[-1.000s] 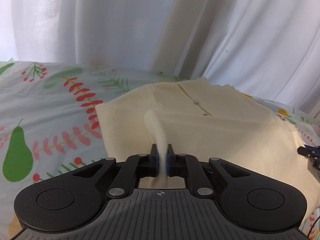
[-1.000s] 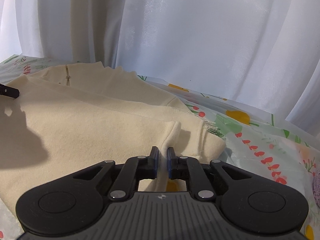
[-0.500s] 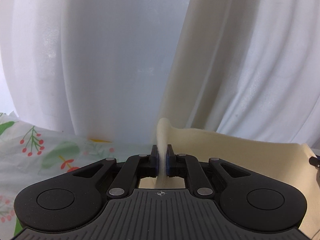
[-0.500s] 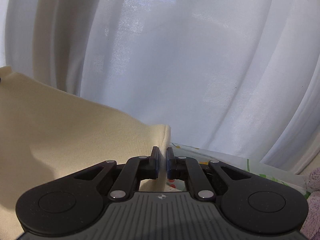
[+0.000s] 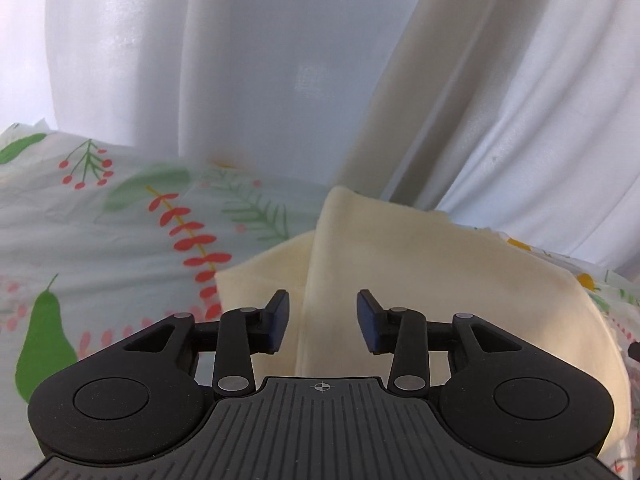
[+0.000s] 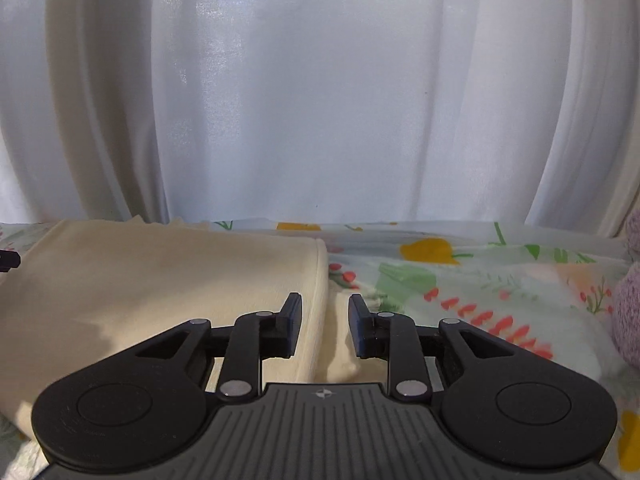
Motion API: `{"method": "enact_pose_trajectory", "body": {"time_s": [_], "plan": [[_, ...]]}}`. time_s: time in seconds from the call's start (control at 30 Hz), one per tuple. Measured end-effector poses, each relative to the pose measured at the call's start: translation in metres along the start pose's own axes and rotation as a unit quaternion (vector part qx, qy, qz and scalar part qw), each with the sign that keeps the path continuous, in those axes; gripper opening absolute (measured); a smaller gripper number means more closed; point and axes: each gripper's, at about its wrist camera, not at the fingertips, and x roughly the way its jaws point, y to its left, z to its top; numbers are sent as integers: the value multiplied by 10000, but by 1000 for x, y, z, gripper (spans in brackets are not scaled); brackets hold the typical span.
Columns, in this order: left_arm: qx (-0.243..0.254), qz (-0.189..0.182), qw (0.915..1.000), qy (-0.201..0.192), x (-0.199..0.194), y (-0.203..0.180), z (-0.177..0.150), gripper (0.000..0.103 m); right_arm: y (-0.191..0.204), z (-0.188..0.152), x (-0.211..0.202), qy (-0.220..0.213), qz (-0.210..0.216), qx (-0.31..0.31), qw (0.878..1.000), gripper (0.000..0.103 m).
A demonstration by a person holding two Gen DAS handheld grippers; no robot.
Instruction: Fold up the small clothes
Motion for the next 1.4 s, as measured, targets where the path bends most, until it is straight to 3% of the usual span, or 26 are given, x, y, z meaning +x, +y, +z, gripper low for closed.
{"method": "enact_pose_trajectory", "body": {"time_s": [0.17,0.3,0.4,0.5,0.57,0.67,0.7,0.8,0.87,0.9,1.0,1.27,1.4], "plan": [[-410,-181,9986,297,-35,20,-46,48,-14,-54,-42,412,231,714,9963,29],[-567,-233,9969,492,-39,21,-68,45,-6,-77,-42,618,306,735,9949,29],[-519,-233,9974,447,-38,20,-74,44,-2,-78,-41,521,340,584,9964,17],[-322,-107,9985,426,-33,20,-72,22,7,-80,-39,550,167,330,9978,7],[-360,-83,9988,323,-39,20,-68,15,9,-76,-41,487,205,281,9982,6],[-432,-40,9991,41,-52,21,-65,11,-14,-69,-54,146,819,1249,9887,5],[-488,-36,9988,100,-50,24,-65,11,-20,-67,-55,104,746,1376,9876,5],[-642,71,9972,379,-39,30,-69,15,-20,-71,-45,345,165,960,9946,4],[-568,211,9975,362,-42,28,-68,30,-18,-76,-39,614,-329,585,9959,4],[-545,244,9976,345,-44,28,-66,33,-20,-78,-39,631,-389,586,9955,4],[-593,241,9973,351,-45,29,-63,39,-29,-80,-48,479,-398,839,9945,5],[-720,131,9965,410,-42,32,-62,45,-7,-70,-56,77,-318,645,9974,6],[-821,29,9957,425,-41,37,-61,49,10,-71,-51,114,-11,646,9978,6]]}}
